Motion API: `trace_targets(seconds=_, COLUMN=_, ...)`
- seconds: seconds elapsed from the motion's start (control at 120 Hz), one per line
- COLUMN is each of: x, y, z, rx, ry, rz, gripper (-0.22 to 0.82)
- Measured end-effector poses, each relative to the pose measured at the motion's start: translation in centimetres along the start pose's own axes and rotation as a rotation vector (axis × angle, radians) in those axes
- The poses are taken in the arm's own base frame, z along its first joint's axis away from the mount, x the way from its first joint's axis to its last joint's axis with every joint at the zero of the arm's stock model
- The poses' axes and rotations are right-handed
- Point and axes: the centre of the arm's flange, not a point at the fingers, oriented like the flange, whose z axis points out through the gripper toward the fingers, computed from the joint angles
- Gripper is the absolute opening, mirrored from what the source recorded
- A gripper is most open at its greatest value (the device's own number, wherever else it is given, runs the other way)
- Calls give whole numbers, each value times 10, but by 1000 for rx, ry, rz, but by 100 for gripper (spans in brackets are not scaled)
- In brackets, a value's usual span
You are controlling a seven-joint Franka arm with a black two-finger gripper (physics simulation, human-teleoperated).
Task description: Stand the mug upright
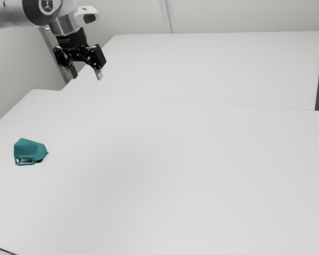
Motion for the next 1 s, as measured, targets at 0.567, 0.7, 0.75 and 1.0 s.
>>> trace_targets(seconds=0.567, x=-11, y=-112, z=7, rx=-3, ry=-30, rz=-178, gripper=59)
trace_targets(seconds=0.7, x=-17, y=-155, z=13, rx=-6, ry=-39, rz=-213, gripper=59)
trace_targets(seconds=0.75, x=-18, y=-169, z=17, rx=-8, ry=-44, rz=-219, gripper=59)
trace_targets(seconds=1.0, x=-31, y=-256, z=42, rx=-90, ry=-47, rz=-243, gripper=59)
